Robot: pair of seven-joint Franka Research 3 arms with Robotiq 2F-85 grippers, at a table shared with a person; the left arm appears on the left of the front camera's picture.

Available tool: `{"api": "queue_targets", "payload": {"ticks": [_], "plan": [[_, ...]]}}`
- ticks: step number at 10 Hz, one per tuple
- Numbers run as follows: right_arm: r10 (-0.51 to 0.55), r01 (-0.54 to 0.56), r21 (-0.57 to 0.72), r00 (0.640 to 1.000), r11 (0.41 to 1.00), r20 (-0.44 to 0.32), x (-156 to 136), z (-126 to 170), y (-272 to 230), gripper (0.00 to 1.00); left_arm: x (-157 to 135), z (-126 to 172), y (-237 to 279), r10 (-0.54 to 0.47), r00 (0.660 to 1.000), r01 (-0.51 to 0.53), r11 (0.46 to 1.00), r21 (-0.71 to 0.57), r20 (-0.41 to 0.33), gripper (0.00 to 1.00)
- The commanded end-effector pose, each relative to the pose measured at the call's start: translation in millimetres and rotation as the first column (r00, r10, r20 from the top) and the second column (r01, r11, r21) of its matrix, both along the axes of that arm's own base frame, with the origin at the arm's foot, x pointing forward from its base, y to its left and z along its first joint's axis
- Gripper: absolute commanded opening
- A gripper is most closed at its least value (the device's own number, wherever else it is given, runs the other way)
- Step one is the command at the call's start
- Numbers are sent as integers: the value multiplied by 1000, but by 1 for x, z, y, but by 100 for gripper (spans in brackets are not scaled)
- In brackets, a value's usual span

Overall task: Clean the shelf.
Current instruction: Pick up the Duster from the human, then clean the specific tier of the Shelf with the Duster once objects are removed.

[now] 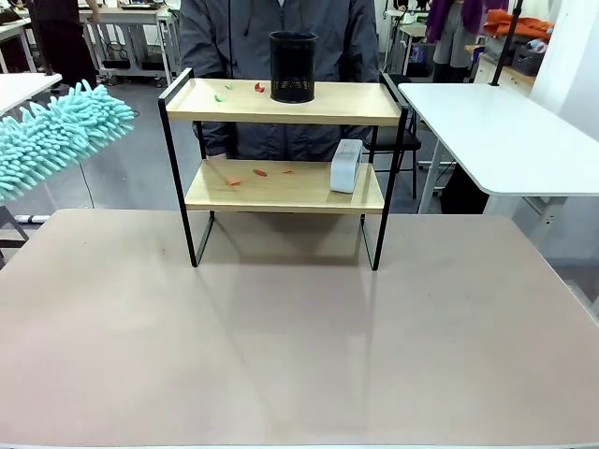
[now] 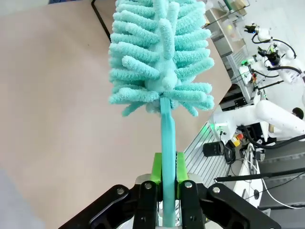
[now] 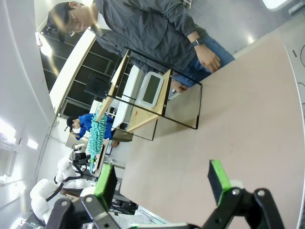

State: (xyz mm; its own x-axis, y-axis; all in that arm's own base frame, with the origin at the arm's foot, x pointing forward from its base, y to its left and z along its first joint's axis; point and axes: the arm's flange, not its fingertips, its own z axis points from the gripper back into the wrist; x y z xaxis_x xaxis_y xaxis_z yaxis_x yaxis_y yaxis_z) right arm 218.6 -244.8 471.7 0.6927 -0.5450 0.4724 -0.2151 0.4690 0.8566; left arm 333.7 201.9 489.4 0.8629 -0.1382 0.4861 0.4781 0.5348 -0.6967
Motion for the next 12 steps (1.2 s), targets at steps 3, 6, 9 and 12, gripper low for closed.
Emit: {"api": "queue_targets", "payload": {"ticks": [3, 6, 9, 12], "plan": [[-1, 1, 0, 999, 1000, 38, 3, 2, -1, 100, -1, 6, -2, 4, 1000, -4, 1000, -28, 14, 0], [-1, 1, 0, 999, 1000, 38, 3, 2, -1, 100, -1, 6, -2, 4, 1000, -4, 1000, -28, 14, 0], [-1, 1, 0, 999, 1000, 38, 3, 2, -1, 100, -1, 6, -2, 4, 1000, -4, 1000, -28, 14, 0], [-1, 1, 0, 999, 1000, 38, 3, 2, -1, 100, -1, 6, -2, 4, 1000, -4, 1000, -28, 14, 0]]}}
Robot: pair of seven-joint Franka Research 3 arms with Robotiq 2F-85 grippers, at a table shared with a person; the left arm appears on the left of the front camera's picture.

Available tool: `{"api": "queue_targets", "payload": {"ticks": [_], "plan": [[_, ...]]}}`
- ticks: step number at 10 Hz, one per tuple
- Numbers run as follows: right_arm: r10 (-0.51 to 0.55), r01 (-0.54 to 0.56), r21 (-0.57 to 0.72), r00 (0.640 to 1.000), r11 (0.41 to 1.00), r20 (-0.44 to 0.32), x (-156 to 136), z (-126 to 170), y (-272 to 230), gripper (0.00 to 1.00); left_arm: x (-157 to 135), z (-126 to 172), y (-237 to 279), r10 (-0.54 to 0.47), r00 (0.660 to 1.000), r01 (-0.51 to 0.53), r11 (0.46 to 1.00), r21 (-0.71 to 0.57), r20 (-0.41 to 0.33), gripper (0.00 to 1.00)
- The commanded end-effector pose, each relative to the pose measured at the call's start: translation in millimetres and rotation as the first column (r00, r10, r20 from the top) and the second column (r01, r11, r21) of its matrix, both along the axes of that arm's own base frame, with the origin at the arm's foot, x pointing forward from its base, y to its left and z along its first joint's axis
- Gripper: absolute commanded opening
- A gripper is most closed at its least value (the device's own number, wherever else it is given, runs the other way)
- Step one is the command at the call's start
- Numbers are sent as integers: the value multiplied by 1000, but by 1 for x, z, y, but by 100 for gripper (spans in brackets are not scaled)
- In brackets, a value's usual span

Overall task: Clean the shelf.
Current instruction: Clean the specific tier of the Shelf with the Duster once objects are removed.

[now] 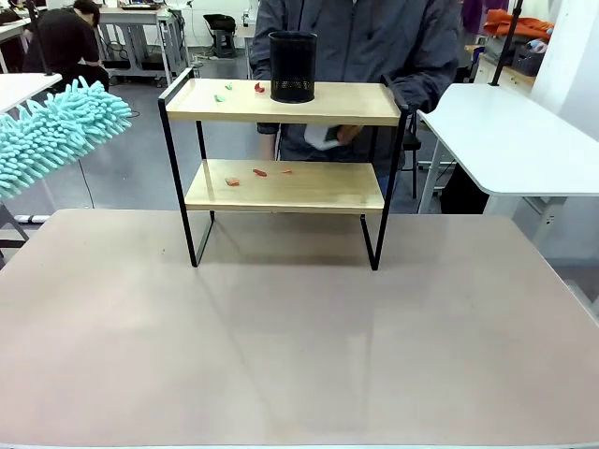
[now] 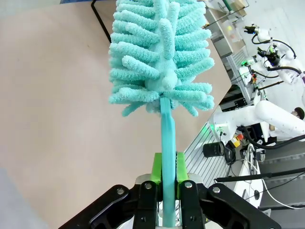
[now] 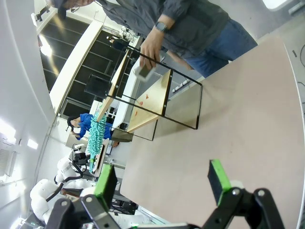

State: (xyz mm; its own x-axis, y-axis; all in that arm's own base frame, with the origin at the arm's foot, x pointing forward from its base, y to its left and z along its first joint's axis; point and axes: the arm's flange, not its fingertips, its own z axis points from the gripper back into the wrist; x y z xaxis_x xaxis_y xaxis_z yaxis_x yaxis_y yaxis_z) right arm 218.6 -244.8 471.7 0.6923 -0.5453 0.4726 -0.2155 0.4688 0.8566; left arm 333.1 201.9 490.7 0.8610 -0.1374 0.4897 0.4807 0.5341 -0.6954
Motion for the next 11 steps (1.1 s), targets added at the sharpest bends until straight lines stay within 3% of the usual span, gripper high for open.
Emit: {"api": "queue_targets", "payload": {"ticks": [1, 2, 3, 4, 5, 7, 9, 10, 11], "plan": [[-1, 1, 0, 999, 1000, 38, 3, 2, -1, 100, -1, 5, -2, 4, 1000, -4, 1000, -27, 10, 0], [-1, 1, 0, 999, 1000, 38, 3, 2, -1, 100, -1, 5, -2, 4, 1000, -4, 1000, -27, 10, 0], [-1, 1, 0, 999, 1000, 38, 3, 2, -1, 100, 0, 0, 0, 0, 1000, 0, 1000, 0, 0, 12], [-1, 1, 0, 999, 1000, 38, 3, 2, -1, 100, -10, 10, 6, -125, 992, 125, 992, -10, 22, 12], [-1, 1, 0, 999, 1000, 38, 3, 2, -1, 100, -22, 25, 14, -179, 981, 177, 984, 32, 73, 12], [-1, 1, 0, 999, 1000, 38, 3, 2, -1, 100, -62, 54, 14, -337, 923, 337, 941, 33, 187, 12], [-1, 1, 0, 999, 1000, 38, 3, 2, -1, 100, -93, 68, -17, -445, 870, 429, 896, 120, 214, 12], [-1, 1, 0, 999, 1000, 38, 3, 2, -1, 100, -104, 71, -37, -531, 824, 499, 845, 192, 195, 12], [-1, 1, 0, 999, 1000, 38, 3, 2, -1, 100, -108, 70, -70, -606, 786, 562, 783, 267, 123, 12]]}}
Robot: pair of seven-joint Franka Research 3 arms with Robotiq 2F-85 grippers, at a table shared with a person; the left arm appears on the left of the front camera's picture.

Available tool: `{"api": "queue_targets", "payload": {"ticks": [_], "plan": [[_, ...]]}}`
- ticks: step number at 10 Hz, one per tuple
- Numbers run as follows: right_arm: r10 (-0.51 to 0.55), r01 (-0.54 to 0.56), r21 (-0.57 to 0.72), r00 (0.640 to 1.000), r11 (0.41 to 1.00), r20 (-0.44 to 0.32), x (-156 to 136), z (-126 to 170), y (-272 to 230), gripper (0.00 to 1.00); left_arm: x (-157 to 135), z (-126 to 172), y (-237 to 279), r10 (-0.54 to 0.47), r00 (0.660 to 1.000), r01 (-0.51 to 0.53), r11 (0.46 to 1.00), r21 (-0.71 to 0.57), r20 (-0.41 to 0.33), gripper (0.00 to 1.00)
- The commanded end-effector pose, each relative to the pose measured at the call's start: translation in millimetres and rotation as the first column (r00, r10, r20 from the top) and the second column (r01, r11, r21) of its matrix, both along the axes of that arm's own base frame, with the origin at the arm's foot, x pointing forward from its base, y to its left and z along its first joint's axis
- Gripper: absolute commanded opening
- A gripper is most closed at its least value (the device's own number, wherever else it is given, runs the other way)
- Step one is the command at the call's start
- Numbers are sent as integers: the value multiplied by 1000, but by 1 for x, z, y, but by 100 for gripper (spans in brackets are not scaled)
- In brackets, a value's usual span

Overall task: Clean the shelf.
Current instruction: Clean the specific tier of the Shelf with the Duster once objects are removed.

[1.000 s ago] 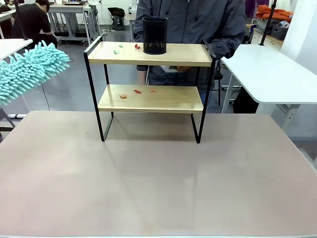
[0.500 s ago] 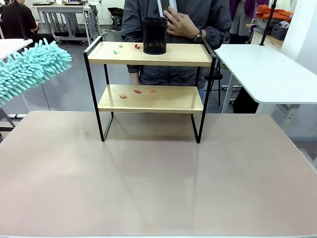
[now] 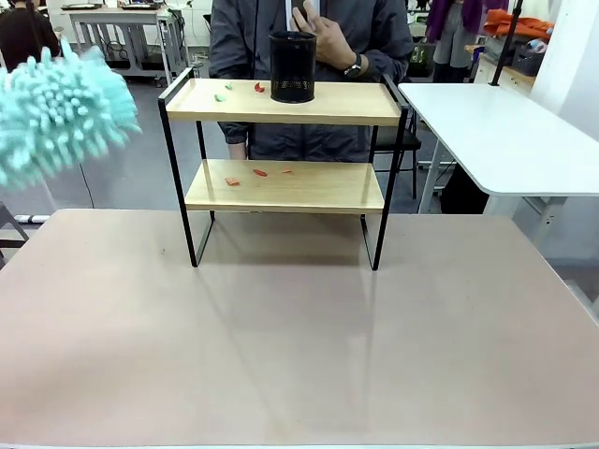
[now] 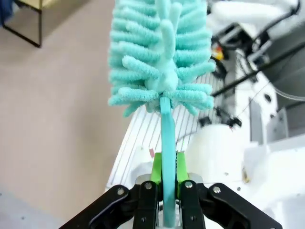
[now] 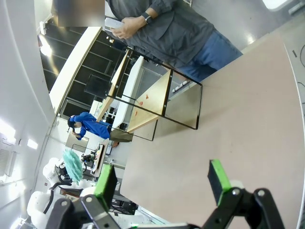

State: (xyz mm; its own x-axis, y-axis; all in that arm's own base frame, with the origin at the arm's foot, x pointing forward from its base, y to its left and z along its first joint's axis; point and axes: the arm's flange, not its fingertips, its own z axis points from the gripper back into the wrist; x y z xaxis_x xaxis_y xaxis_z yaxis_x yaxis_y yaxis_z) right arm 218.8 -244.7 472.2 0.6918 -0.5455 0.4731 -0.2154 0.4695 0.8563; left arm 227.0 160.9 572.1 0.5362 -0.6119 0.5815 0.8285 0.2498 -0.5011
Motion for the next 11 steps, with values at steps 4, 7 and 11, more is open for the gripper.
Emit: {"api": "queue_targets", "payload": {"ticks": [4, 7, 11], "plan": [[0, 0, 0, 999, 1000, 37, 3, 2, -1, 100, 18, -51, -110, -52, 993, 81, 956, 284, -108, 12], [0, 0, 0, 999, 1000, 37, 3, 2, -1, 100, 55, -65, -152, 279, 960, -267, 922, 279, -2, 12], [0, 0, 0, 999, 1000, 37, 3, 2, -1, 100, 45, -66, -138, 109, 993, -87, 946, 311, -54, 12]]}}
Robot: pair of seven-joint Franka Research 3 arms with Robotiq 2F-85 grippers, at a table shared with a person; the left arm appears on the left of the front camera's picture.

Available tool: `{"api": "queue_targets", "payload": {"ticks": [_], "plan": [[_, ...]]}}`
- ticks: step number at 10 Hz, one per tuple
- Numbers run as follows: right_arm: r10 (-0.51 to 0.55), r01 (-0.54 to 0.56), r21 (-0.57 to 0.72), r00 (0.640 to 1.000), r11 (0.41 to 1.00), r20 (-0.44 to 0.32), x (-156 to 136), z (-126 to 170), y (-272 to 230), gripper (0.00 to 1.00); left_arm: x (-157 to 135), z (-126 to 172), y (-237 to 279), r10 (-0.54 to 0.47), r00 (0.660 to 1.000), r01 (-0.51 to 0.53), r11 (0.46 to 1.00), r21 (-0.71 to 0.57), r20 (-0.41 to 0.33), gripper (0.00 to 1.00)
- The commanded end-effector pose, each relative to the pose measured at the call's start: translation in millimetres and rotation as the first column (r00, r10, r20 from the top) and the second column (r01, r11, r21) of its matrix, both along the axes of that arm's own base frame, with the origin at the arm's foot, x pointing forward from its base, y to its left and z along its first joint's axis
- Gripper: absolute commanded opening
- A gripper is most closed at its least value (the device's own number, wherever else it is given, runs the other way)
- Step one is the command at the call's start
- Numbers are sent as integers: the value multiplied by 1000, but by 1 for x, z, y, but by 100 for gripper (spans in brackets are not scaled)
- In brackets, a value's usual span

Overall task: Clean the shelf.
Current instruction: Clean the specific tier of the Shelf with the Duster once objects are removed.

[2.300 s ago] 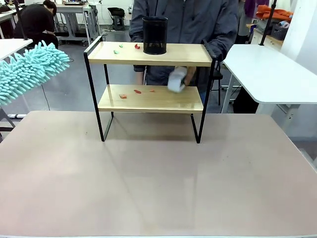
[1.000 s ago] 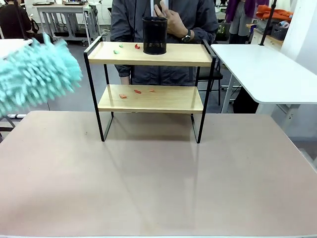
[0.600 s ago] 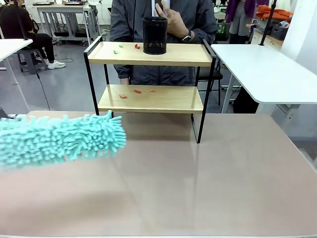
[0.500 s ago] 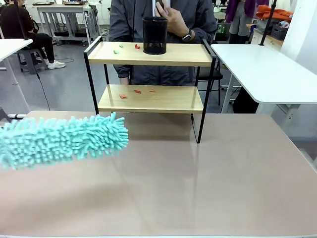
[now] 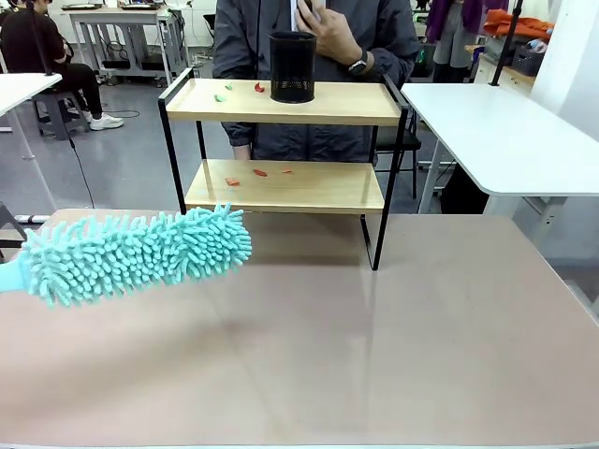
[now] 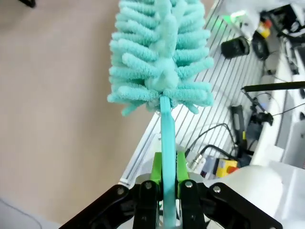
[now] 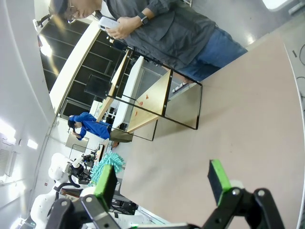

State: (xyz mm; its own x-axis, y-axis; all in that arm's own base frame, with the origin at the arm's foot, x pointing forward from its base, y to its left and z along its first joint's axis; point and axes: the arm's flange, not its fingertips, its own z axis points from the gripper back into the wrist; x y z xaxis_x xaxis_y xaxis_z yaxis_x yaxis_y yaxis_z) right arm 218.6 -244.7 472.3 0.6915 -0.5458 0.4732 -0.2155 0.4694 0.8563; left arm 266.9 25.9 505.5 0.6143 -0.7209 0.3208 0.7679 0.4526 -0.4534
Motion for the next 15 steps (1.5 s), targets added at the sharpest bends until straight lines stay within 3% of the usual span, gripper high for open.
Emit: {"api": "queue_targets", "payload": {"ticks": [1, 4, 6, 7, 8, 12, 15], "plan": [[0, 0, 0, 999, 1000, 37, 3, 1, -1, 100, 2, -2, -17, 119, 993, -119, 993, -18, 23, 12], [0, 0, 0, 999, 1000, 37, 3, 1, -1, 100, 5, -4, -65, 237, 966, -238, 971, 5, 100, 12], [0, 0, 0, 999, 1000, 37, 3, 1, -1, 100, -1, 4, -85, 408, 904, -411, 912, -8, 127, 12], [0, 0, 0, 999, 1000, 37, 3, 1, -1, 100, -4, 10, -88, 494, 855, -495, 868, -38, 156, 12], [0, 0, 0, 999, 1000, 37, 3, 1, -1, 100, -9, 14, -89, 523, 835, -528, 849, -24, 171, 12], [0, 0, 0, 999, 1000, 37, 3, 1, -1, 100, -8, 7, -103, 552, 814, -564, 825, 20, 180, 12], [0, 0, 0, 999, 1000, 37, 3, 1, -1, 100, 4, -4, -131, 627, 744, -652, 757, 47, 230, 12]]}}
